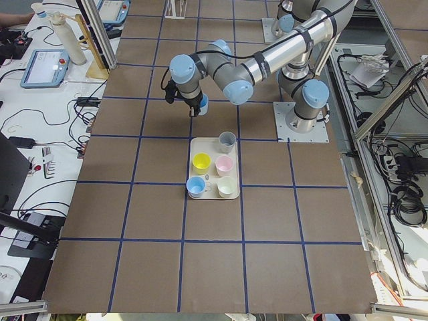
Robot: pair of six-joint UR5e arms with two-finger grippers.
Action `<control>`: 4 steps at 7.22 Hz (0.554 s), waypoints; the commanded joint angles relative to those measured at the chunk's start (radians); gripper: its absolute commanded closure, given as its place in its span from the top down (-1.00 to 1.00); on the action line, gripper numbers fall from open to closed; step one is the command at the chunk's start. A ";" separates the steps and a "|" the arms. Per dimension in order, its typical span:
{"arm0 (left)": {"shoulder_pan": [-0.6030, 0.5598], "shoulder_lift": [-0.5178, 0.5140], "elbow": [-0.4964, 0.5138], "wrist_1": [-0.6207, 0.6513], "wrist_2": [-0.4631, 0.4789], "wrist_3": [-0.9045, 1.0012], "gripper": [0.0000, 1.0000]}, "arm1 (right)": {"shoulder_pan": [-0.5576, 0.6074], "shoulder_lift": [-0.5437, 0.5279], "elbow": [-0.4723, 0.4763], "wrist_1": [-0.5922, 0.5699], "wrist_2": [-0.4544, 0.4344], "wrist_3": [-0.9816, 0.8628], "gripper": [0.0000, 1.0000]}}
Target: Transfer IKEA cup to right arm and place on rack
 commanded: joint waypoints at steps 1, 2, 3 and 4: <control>-0.145 0.046 0.006 -0.074 -0.284 -0.341 -1.00 | -0.161 -0.010 0.000 0.120 0.004 -0.033 1.00; -0.197 0.056 -0.007 -0.076 -0.439 -0.455 -1.00 | -0.230 -0.010 0.002 0.171 0.062 -0.035 1.00; -0.245 0.064 -0.012 -0.076 -0.576 -0.526 -1.00 | -0.299 -0.007 0.006 0.268 0.144 -0.033 1.00; -0.288 0.064 -0.029 -0.076 -0.679 -0.569 -1.00 | -0.365 0.001 0.008 0.339 0.223 -0.036 1.00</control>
